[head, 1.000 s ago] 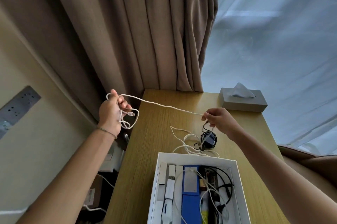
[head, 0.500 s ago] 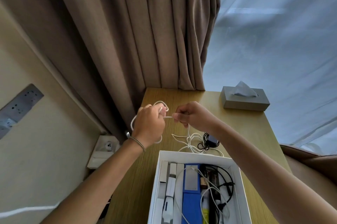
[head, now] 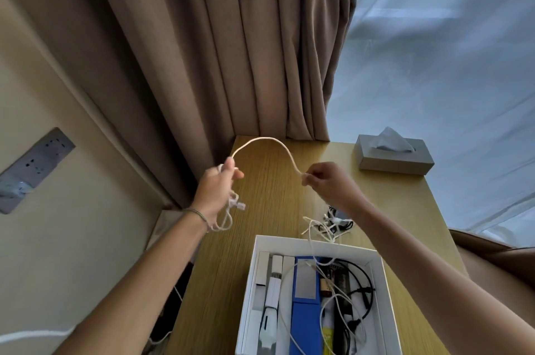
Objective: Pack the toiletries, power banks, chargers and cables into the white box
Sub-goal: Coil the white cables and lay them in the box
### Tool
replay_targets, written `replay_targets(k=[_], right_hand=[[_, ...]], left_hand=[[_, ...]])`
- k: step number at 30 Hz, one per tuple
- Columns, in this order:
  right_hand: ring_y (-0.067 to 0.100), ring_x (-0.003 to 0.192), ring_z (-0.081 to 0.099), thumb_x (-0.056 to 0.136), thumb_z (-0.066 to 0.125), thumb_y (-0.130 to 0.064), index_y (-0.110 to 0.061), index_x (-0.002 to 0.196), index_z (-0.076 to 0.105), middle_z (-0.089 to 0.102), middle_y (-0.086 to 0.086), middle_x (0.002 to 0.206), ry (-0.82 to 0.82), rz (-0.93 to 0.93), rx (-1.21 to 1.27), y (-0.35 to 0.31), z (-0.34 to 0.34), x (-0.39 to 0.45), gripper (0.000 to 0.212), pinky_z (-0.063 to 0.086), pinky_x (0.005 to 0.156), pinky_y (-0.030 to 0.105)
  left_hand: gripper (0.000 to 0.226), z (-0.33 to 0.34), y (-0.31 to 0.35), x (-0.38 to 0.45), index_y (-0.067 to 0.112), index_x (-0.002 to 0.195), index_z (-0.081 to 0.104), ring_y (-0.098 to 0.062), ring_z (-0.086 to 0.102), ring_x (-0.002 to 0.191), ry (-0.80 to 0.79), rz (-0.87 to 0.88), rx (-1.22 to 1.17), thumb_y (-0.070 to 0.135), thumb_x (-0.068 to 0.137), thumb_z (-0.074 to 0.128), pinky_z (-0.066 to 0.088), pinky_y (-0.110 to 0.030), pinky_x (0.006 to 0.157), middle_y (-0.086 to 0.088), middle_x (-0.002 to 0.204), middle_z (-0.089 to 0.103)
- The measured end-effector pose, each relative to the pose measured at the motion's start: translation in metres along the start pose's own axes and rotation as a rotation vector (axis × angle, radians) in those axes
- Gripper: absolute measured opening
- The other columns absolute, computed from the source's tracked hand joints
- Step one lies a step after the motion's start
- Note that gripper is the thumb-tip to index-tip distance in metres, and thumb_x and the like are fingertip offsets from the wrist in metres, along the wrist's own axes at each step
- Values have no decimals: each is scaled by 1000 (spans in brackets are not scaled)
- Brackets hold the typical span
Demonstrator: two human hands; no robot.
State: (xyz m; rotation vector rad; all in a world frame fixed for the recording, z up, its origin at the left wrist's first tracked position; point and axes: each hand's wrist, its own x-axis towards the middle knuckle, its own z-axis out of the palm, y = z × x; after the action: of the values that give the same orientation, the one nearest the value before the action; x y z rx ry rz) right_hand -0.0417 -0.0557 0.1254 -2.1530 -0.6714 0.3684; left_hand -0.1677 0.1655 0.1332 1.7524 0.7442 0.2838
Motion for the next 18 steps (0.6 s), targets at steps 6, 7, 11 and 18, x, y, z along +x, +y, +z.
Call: replay_targets(k=[6, 7, 11, 18], right_hand=[[-2, 52, 53, 96, 65, -21, -23, 76, 70, 56, -16, 55, -96, -280, -73, -43, 37, -13, 20, 39, 53, 10], [-2, 53, 53, 95, 66, -22, -25, 76, 70, 57, -17, 54, -101, -285, -78, -43, 39, -13, 20, 39, 54, 9], [-7, 56, 56, 96, 66, -26, -25, 76, 71, 62, -17, 59, -211, -227, -145, -30, 36, -16, 20, 40, 54, 7], [5, 48, 48, 97, 64, -32, -25, 72, 71, 60, -17, 53, -190, -115, 14, -13, 17, -15, 27, 41, 51, 23]], left_hand=[[39, 48, 13, -23, 16, 73, 60, -14, 46, 55, -116, 51, 32, 42, 101, 51, 43, -31, 59, 4, 58, 47], [39, 50, 14, -23, 16, 70, 59, -12, 47, 53, -105, 52, 4, 39, 101, 53, 43, -27, 56, 5, 55, 49], [39, 45, 20, -18, 17, 68, 61, -3, 41, 42, -81, 68, -83, 32, 103, 50, 37, -26, 54, 13, 49, 51], [38, 29, 20, -18, 21, 89, 73, -10, 45, 60, -167, 73, 1, 43, 103, 45, 42, -31, 63, 4, 77, 57]])
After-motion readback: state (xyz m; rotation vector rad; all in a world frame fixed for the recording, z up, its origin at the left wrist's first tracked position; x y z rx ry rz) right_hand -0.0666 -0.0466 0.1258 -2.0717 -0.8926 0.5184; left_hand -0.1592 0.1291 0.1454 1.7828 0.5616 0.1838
